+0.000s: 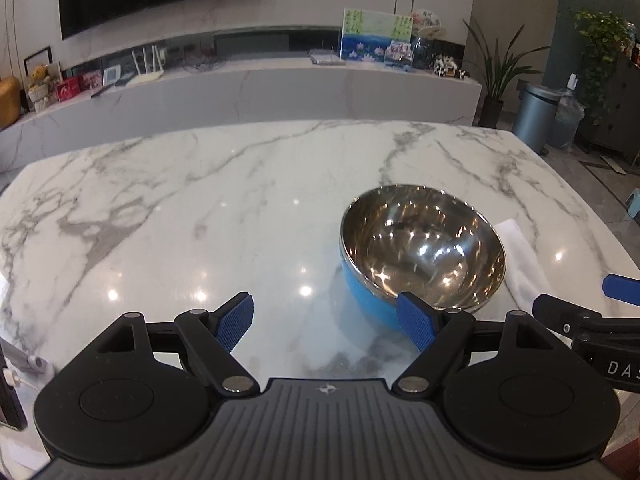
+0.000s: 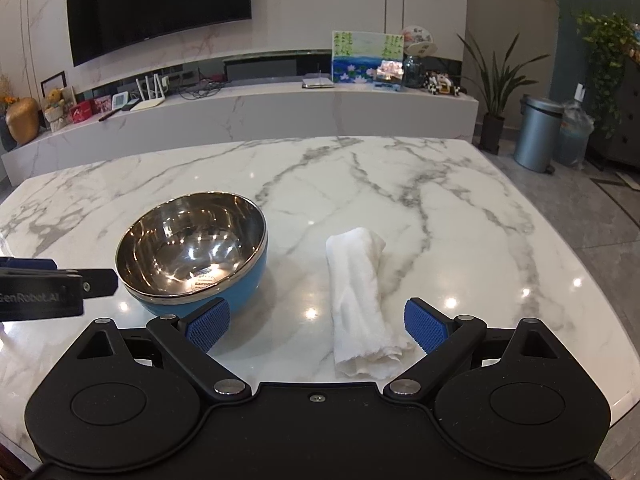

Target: Clean bowl

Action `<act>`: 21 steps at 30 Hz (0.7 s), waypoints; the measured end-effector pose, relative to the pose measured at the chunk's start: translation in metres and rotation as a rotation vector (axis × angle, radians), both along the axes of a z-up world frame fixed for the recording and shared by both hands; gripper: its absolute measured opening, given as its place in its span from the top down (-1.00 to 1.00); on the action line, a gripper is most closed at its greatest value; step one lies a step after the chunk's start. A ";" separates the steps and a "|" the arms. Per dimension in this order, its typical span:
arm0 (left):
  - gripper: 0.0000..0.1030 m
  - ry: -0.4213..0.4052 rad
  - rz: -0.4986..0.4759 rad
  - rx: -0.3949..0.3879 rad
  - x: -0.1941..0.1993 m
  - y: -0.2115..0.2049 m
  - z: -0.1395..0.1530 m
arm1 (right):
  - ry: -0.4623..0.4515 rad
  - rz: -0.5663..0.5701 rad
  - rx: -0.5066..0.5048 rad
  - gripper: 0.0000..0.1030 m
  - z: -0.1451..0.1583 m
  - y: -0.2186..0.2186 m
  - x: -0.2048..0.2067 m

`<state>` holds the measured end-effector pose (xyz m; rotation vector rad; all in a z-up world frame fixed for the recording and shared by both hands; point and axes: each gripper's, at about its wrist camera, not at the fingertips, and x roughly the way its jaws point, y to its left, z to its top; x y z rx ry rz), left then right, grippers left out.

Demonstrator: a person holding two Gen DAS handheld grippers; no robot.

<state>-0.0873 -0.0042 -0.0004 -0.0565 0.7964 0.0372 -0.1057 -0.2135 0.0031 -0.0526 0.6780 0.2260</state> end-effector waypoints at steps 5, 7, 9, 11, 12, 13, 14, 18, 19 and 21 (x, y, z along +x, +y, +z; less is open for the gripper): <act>-0.52 0.018 0.002 0.003 0.000 -0.001 -0.004 | 0.002 0.008 -0.002 -0.81 -0.001 0.001 0.000; -0.52 0.019 0.001 -0.004 0.000 0.000 -0.005 | 0.003 0.009 0.000 -0.81 0.000 0.001 0.000; -0.52 0.024 0.000 -0.011 0.001 0.001 -0.007 | 0.003 0.012 0.000 -0.81 -0.001 0.002 0.000; -0.52 0.032 0.004 -0.008 0.001 0.002 -0.008 | 0.005 0.014 -0.002 -0.81 -0.001 0.002 0.000; -0.52 0.034 0.009 -0.009 0.001 0.003 -0.009 | 0.005 0.016 -0.003 -0.81 -0.001 0.003 0.000; -0.52 0.036 0.012 -0.010 0.001 0.003 -0.009 | 0.006 0.018 -0.003 -0.81 -0.002 0.003 0.000; -0.52 0.037 0.016 -0.011 0.001 0.004 -0.010 | 0.008 0.019 -0.004 -0.81 -0.002 0.004 0.000; -0.52 0.039 0.021 -0.003 0.002 0.003 -0.010 | 0.012 0.022 -0.007 -0.81 -0.003 0.005 0.001; -0.52 0.040 0.019 -0.001 0.002 0.003 -0.010 | 0.013 0.022 -0.007 -0.81 -0.004 0.005 0.001; -0.52 0.042 0.020 0.000 0.002 0.002 -0.011 | 0.015 0.022 -0.006 -0.81 -0.004 0.005 0.001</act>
